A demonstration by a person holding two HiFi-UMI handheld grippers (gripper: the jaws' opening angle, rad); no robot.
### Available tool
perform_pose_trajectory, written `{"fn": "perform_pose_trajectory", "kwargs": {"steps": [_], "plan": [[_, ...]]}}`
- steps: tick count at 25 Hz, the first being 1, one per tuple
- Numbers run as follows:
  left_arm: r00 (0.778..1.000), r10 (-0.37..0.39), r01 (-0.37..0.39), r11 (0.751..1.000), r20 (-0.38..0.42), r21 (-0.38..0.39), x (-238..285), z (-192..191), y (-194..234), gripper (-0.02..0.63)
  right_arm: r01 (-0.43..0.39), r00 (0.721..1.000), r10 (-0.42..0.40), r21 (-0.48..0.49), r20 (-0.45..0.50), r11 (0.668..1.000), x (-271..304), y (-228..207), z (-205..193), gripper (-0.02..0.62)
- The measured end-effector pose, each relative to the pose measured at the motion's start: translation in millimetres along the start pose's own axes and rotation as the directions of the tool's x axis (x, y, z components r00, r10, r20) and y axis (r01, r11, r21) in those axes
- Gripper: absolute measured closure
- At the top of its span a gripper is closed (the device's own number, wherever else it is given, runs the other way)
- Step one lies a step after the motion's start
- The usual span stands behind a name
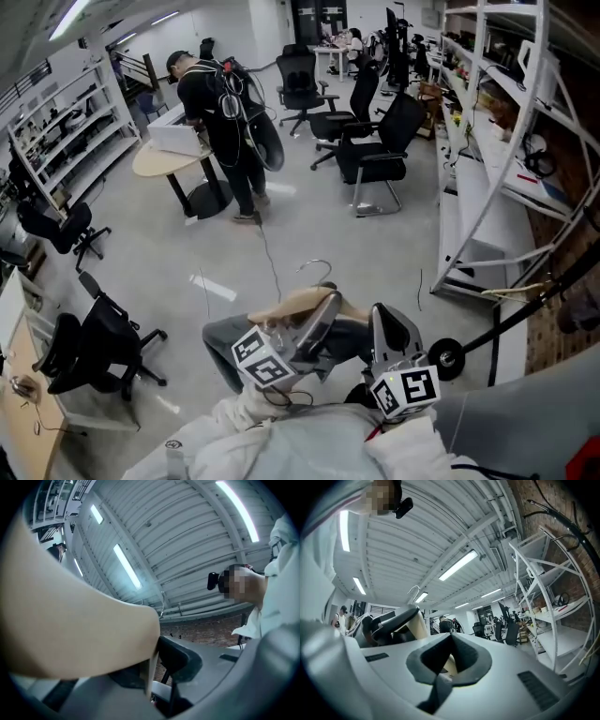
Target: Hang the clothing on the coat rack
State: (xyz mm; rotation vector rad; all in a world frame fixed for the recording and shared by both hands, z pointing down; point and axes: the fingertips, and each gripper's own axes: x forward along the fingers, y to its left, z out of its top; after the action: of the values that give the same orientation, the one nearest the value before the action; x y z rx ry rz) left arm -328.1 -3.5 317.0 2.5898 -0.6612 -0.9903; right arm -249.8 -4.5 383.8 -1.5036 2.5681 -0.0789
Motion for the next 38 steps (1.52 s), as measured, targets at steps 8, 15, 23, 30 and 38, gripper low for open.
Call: {"fn": "perform_pose_trajectory", "kwargs": {"steps": [8, 15, 23, 30, 38], "plan": [[0.995, -0.076, 0.068, 0.992, -0.068, -0.109, 78.6, -64.6, 31.3, 0.512, 0.133, 0.991, -0.133, 0.010, -0.001, 0.991, -1.9, -98.5, -1.1, 0.571], [0.982, -0.161, 0.137, 0.968, -0.099, -0.211, 165.3, -124.8, 58.9, 0.512, 0.247, 0.969, -0.247, -0.009, 0.007, 0.969, -0.1, -200.0, 7.3, 0.571], [0.957, -0.259, 0.213, 0.934, -0.132, -0.288, 271.2, -190.5, 71.1, 0.512, 0.357, 0.934, -0.356, -0.024, 0.026, 0.934, -8.6, -315.2, 29.3, 0.571], [0.919, -0.362, 0.293, 0.893, -0.157, -0.341, 348.1, -252.4, 62.1, 0.512, 0.462, 0.887, -0.460, -0.036, 0.047, 0.886, -36.9, -405.1, 42.0, 0.571], [0.864, -0.473, 0.365, 0.826, -0.174, -0.430, 400.3, -299.1, 47.0, 0.512, 0.578, 0.815, -0.575, -0.034, 0.071, 0.815, -69.4, -458.2, 50.0, 0.571]]}}
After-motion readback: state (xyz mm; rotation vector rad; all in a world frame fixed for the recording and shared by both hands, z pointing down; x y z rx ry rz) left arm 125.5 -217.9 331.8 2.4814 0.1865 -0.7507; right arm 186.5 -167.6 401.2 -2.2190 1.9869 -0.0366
